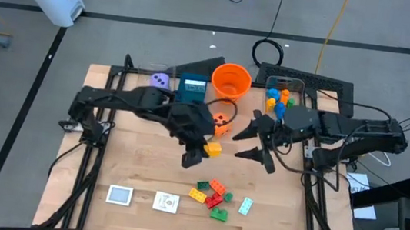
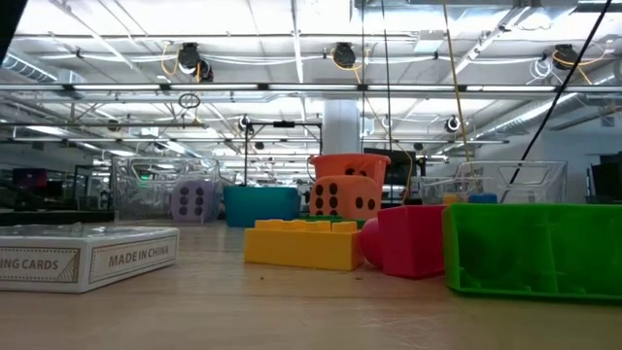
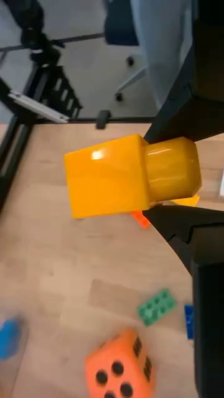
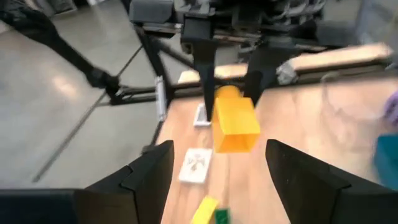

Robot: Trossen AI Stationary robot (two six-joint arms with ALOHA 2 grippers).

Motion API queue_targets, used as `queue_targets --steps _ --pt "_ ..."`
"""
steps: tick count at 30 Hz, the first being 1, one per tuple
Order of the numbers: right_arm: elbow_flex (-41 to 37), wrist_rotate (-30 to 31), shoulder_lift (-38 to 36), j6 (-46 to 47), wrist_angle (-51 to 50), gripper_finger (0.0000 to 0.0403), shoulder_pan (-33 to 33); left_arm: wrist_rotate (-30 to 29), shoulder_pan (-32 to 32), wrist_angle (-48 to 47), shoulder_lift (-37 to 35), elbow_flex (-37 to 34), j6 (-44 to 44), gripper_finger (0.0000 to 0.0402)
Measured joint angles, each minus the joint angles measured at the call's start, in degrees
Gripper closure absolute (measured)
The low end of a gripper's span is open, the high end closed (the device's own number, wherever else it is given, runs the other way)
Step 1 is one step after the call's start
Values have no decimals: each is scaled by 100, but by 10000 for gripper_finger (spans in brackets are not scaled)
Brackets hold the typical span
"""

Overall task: Pick & Place Toys
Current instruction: Put the yellow game piece into the right transparent bin

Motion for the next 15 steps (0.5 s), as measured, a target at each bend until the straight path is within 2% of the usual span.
queue_targets --steps 8,15 --pt "-2 -105 389 21 -120 142 73 340 16 -155 709 661 163 255" --pt "-2 -126 744 -45 -142 140 72 306 22 -107 777 784 217 254"
